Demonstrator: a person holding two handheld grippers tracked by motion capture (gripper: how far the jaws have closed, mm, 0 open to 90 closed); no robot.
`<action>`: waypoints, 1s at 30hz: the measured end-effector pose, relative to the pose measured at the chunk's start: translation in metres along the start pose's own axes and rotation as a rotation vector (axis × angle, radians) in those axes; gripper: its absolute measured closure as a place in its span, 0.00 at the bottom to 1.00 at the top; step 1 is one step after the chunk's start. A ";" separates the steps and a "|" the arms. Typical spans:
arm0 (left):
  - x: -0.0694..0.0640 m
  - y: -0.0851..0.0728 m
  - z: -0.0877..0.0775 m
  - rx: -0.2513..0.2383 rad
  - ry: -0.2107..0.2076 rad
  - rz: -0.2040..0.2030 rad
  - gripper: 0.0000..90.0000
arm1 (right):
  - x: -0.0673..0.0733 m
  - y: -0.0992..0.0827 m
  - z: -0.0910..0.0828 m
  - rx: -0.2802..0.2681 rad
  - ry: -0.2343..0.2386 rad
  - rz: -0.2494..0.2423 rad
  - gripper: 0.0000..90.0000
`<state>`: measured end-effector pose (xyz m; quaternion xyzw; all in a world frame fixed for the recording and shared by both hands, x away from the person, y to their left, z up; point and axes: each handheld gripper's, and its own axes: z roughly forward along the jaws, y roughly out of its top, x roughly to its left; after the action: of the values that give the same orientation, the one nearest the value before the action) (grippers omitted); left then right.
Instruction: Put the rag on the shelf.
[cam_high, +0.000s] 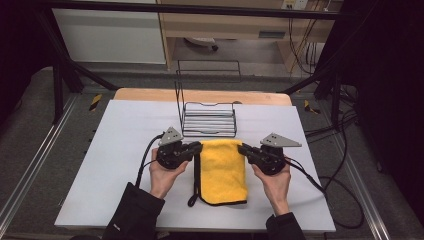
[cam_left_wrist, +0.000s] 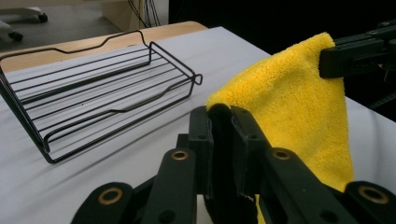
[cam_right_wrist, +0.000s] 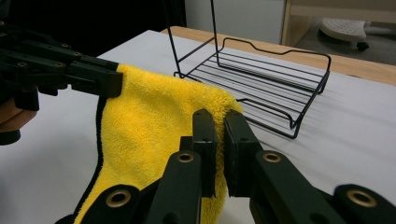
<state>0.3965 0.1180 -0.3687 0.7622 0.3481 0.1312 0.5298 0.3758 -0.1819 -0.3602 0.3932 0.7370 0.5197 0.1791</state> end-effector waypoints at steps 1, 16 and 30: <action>-0.001 0.001 -0.001 -0.007 0.000 0.001 0.88 | 0.000 0.001 -0.001 -0.004 0.001 -0.003 0.94; -0.014 0.018 -0.019 -0.084 -0.004 0.031 0.88 | 0.009 0.016 -0.020 -0.083 -0.020 -0.034 0.94; -0.022 0.038 -0.032 -0.149 0.006 0.066 0.88 | 0.016 0.034 -0.036 -0.154 -0.031 -0.061 0.94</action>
<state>0.3777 0.1184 -0.3178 0.7313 0.3138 0.1764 0.5793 0.3555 -0.1873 -0.3128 0.3638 0.7036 0.5629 0.2361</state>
